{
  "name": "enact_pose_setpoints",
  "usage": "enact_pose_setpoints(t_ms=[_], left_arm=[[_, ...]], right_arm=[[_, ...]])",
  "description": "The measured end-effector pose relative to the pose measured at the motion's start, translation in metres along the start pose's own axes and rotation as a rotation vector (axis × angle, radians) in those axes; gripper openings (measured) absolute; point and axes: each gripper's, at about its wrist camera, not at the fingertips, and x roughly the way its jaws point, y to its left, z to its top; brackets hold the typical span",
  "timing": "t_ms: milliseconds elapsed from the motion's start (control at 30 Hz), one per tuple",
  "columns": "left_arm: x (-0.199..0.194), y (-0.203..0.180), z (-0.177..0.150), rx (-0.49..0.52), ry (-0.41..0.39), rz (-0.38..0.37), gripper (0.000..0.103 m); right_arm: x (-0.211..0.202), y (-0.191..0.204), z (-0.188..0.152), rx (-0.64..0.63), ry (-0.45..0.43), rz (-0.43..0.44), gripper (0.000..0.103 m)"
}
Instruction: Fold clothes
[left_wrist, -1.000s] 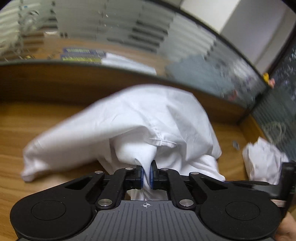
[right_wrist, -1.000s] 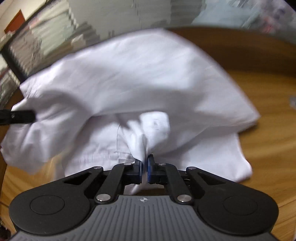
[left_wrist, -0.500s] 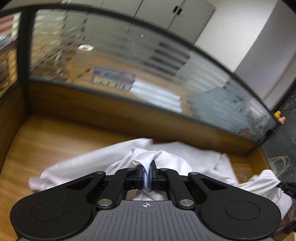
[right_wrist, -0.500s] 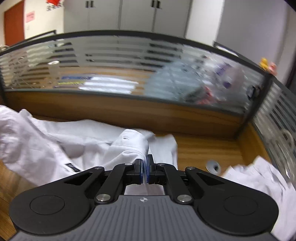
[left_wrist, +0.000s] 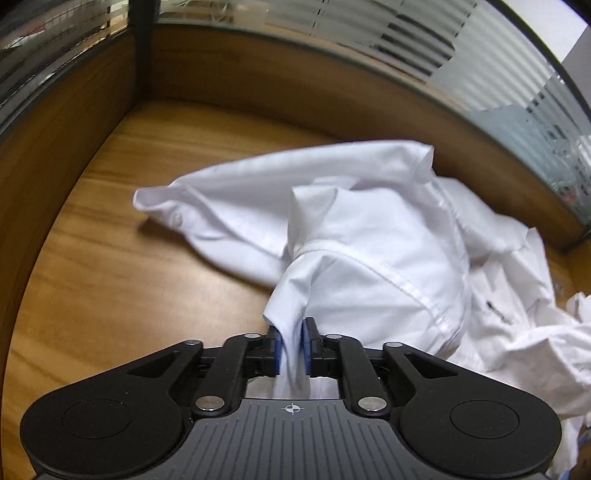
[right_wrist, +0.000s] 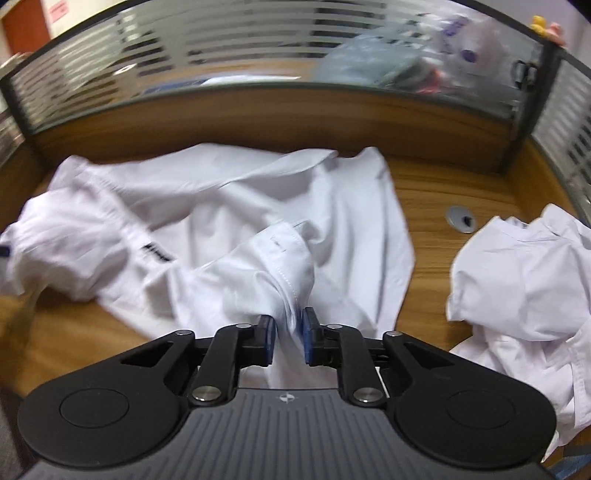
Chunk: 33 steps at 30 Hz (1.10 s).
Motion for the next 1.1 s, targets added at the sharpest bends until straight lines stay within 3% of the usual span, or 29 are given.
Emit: enact_pose_setpoints(t_ms=[133,267,367,533,733,900,967,1100], left_arm=[[-0.015,0.002,-0.011,-0.033,-0.036,-0.015,0.017],[-0.039,-0.004,-0.006,-0.058,-0.105,-0.045,0.019],[-0.048,-0.009,-0.003,-0.034,-0.128,-0.066,0.025],[-0.042,-0.016,-0.004,0.022,-0.119,-0.039,0.025],[-0.036,-0.004,-0.011,-0.012,-0.105,-0.022,0.025],[-0.040,0.006,-0.015,-0.065,-0.093,-0.030,0.025],[-0.044,0.009,-0.017,-0.083,-0.096,-0.032,0.025],[-0.054,0.015,-0.018,-0.116,-0.107,-0.031,0.025]], right_arm=[[-0.026,0.009,0.011,-0.054,0.006,0.080,0.023],[-0.050,0.036,0.029,-0.168,-0.025,0.218,0.025],[-0.046,0.058,0.045,-0.199,-0.060,0.308,0.028],[0.003,0.095,0.073,-0.220,-0.052,0.399,0.031],[0.083,0.122,0.093,-0.199,0.001,0.493,0.031],[0.154,0.139,0.098,-0.179,0.071,0.521,0.033],[0.178,0.146,0.101,-0.196,0.094,0.516,0.041],[0.215,0.161,0.107,-0.213,0.124,0.533,0.069]])
